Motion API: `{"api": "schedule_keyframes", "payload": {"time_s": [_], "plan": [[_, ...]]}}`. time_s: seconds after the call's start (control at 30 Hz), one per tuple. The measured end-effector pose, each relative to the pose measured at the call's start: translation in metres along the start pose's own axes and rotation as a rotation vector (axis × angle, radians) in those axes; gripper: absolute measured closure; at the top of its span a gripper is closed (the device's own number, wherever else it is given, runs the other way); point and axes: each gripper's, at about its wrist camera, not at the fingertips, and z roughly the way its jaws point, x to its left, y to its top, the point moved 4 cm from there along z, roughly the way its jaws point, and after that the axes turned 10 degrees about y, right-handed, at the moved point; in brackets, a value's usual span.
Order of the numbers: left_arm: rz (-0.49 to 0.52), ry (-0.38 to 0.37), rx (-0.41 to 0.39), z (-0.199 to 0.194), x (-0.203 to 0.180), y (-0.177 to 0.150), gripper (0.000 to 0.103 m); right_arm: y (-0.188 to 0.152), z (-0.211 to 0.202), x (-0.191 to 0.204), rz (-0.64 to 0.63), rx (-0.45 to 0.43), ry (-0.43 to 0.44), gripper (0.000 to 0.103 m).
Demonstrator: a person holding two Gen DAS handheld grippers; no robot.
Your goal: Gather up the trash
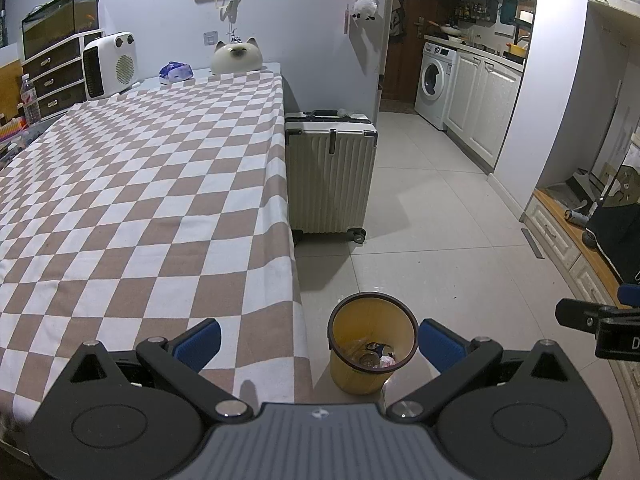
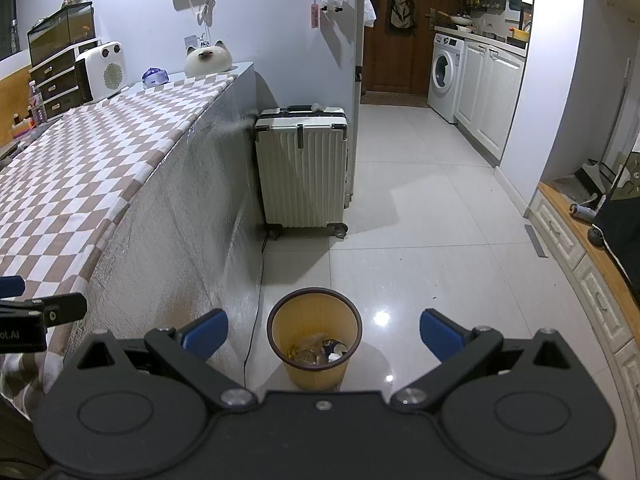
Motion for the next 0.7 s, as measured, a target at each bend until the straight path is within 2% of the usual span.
{"api": "schedule_keyframes", "payload": {"time_s": [0.7], "plan": [[-0.001, 0.0, 0.001, -0.0001, -0.0002, -0.0001, 0.0, -0.0003, 0.0004, -0.0016, 0.001, 0.004, 0.0, 0.0]]}}
